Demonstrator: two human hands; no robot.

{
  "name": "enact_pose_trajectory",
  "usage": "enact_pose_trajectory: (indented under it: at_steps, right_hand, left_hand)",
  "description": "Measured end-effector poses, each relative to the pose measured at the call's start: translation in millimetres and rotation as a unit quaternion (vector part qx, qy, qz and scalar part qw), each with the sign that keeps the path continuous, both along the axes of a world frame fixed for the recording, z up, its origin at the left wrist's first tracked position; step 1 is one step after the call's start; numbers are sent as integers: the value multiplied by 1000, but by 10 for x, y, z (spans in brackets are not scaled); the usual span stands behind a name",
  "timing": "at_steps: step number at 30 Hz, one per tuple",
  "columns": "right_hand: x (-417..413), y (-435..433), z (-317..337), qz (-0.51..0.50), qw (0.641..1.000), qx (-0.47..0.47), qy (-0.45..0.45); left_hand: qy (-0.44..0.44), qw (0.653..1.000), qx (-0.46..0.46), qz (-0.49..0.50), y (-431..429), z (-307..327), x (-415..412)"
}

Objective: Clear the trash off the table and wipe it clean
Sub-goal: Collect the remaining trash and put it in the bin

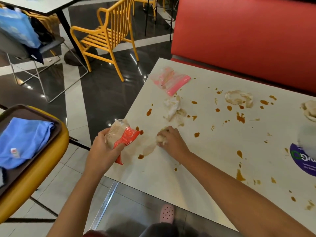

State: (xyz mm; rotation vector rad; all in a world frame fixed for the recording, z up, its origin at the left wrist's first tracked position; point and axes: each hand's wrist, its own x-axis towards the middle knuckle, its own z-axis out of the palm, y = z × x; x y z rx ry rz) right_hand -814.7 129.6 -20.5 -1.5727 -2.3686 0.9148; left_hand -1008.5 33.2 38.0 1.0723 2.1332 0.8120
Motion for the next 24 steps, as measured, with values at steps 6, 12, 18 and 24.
enact_pose_trajectory:
  at_steps: [6, 12, 18, 24]
  right_hand:
    - [244, 229, 161, -72, 994, -12, 77]
    - [273, 689, 478, -125, 988, 87, 28]
    - [65, 1133, 328, -18, 985, 128, -114]
    - [68, 1118, 133, 41, 979, 38, -196]
  left_hand:
    - [17, 1000, 0, -1, 167, -58, 29]
    - [14, 1000, 2, -3, 248, -79, 124]
    - [32, 999, -12, 3, 229, -72, 204]
    - [26, 999, -29, 26, 124, -64, 175]
